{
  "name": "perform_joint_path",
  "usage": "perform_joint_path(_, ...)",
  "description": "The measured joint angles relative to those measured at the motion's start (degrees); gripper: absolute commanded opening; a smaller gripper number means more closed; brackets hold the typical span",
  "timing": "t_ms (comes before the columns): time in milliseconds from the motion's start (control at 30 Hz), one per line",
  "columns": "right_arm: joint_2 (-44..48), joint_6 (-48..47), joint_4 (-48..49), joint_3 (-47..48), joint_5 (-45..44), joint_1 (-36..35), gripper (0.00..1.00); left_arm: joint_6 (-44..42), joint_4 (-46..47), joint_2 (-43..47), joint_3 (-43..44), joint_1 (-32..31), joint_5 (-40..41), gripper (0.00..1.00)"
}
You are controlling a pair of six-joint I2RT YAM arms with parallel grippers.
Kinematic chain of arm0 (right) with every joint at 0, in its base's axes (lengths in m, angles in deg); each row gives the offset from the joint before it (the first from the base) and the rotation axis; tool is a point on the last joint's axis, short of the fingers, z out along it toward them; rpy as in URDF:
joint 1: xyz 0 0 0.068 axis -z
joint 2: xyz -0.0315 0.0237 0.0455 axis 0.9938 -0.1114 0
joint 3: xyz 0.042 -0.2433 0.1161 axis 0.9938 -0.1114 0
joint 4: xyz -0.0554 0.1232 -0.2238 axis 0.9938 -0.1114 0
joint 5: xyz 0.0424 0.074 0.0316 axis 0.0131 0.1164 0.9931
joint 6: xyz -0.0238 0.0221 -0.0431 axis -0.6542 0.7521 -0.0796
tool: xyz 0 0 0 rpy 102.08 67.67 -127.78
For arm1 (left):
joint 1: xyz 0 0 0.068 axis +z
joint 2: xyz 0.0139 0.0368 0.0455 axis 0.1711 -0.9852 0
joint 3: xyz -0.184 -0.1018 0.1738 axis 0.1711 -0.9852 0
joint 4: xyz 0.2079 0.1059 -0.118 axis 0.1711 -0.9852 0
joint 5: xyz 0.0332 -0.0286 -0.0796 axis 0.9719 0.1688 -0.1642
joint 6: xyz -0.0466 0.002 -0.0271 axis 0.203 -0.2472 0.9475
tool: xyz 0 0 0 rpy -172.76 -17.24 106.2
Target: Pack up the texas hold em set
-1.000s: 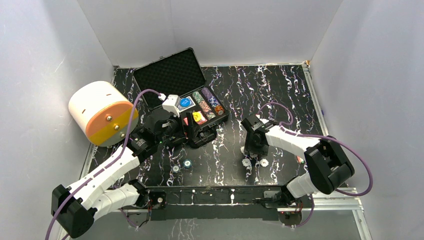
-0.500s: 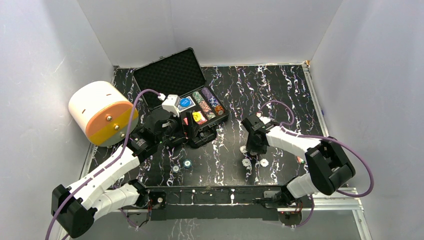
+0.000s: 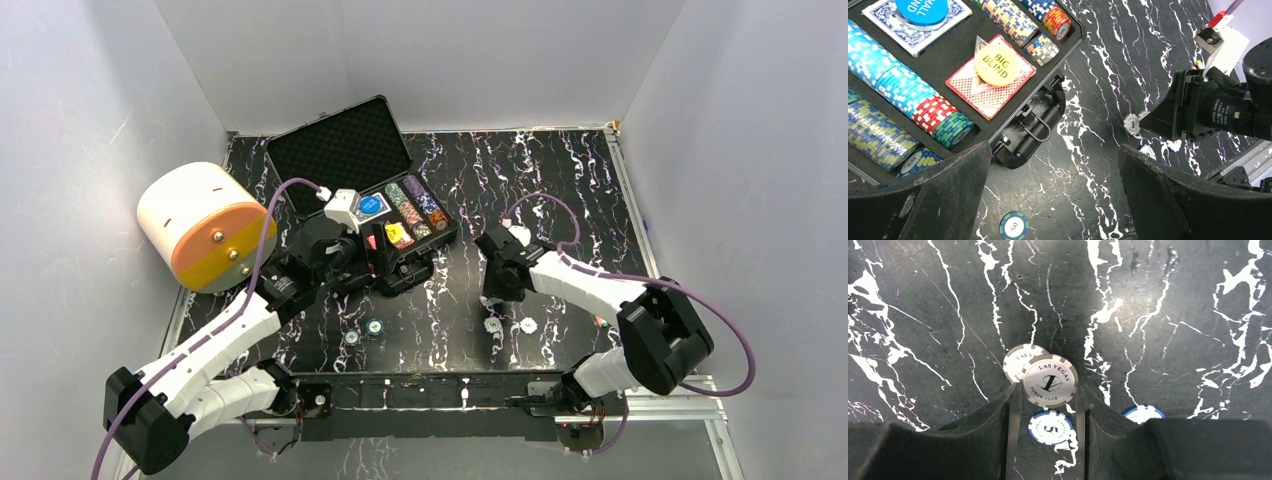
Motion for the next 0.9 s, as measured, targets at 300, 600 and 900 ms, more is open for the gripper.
perform_joint_path(300,-5.73,-1.51,1.64,1.4,0.07,-2.03,0.48,0.07,-0.02,-0.26,0.0,0.0,0.07,0.98)
perform_joint_path(600,-6.78,-2.69,3.34,2.1,1.05,-2.32,0.64,0.42,-0.04,-0.26,0.0,0.0,0.11,0.98)
perform_joint_path(900,-7.58,-3.52,1.77,3.26,0.96,-2.32,0.72,0.44,-0.02,-0.33,0.0,0.0,0.11,0.98)
